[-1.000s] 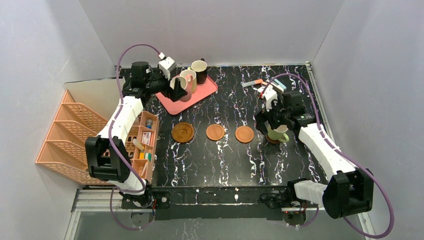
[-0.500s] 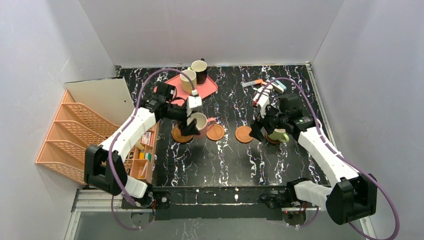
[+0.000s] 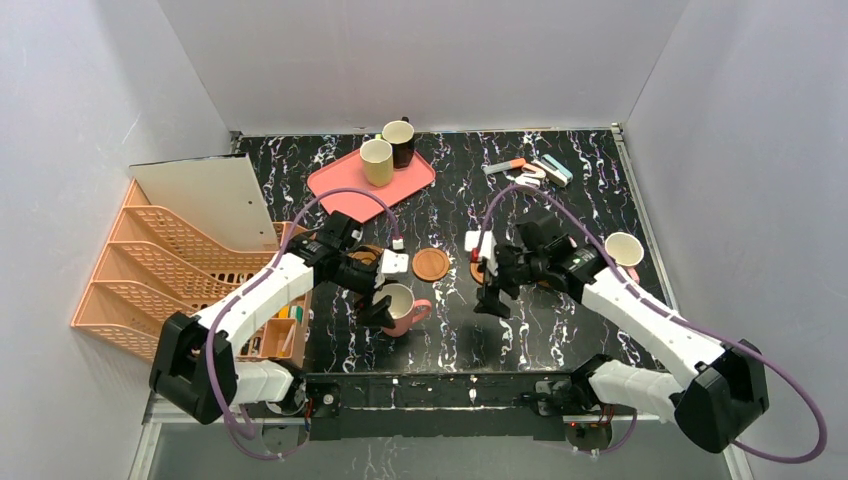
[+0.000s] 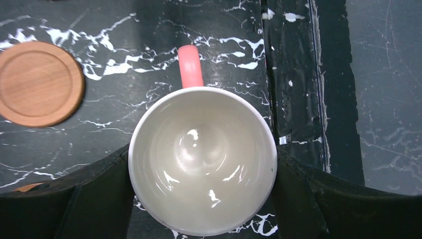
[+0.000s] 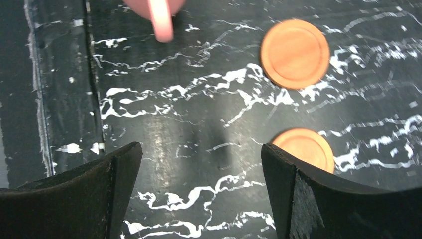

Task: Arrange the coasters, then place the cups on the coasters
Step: Place the cup at the center of the board.

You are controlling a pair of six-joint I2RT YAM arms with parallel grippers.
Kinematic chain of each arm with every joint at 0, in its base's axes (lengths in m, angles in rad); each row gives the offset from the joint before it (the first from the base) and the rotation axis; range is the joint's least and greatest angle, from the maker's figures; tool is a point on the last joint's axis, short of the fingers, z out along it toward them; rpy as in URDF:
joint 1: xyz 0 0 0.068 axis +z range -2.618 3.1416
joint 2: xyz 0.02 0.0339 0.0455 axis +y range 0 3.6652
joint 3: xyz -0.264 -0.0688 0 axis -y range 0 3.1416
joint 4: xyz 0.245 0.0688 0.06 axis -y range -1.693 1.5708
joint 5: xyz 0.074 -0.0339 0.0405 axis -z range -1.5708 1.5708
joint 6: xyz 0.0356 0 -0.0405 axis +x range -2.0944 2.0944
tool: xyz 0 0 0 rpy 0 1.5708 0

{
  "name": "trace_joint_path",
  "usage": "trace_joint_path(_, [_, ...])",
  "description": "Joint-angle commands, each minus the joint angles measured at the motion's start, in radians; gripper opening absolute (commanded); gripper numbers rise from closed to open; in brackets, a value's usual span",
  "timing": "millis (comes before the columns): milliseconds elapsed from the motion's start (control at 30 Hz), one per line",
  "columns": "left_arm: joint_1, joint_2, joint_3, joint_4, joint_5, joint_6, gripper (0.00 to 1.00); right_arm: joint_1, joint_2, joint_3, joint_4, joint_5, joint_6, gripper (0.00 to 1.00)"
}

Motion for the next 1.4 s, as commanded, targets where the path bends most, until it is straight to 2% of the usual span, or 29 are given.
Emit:
trace_joint_path(0, [-0.001,-0.003,-0.035,0.062,0.074,-0.027,0.32,0.099,0.041,0.018,0.036,0.033,-0.025,0.99])
trace_joint_path(67, [-0.001,-0.019,-0.077,0.152,0.038,-0.077,0.28,0.131,0.080,0.050,0.049,0.041,-0.006,0.99])
trace_joint_path(200, [-0.001,-0.098,-0.179,0.352,-0.009,-0.208,0.28,0.169,0.138,0.075,0.116,0.069,0.026,0.99])
trace_joint_path(233, [-0.001,-0.126,-0.208,0.397,-0.023,-0.228,0.31,0.179,0.150,0.079,0.133,0.075,0.030,0.99])
trace_joint_path(333, [-0.001,-0.210,-0.286,0.502,-0.059,-0.266,0.52,0.211,0.173,0.086,0.186,0.090,0.053,0.99])
trace_joint_path(433, [-0.001,-0.272,-0.339,0.564,-0.088,-0.291,0.68,0.267,0.187,0.087,0.238,0.124,0.068,0.99])
trace_joint_path(533, [-0.001,-0.289,-0.352,0.560,-0.094,-0.288,0.78,0.308,0.219,0.106,0.260,0.147,0.069,0.99])
trace_joint_path(867, [-0.001,-0.190,-0.291,0.438,-0.027,-0.201,0.85,0.392,0.307,0.135,0.326,0.218,0.089,0.99])
trace_joint_path(1033, [-0.002,-0.167,-0.277,0.429,-0.026,-0.192,0.97,0.407,0.319,0.112,0.351,0.226,0.086,0.99])
trace_joint_path(1367, [0.001,-0.234,-0.259,0.397,-0.057,-0.210,0.98,0.428,0.335,0.099,0.359,0.204,0.088,0.99])
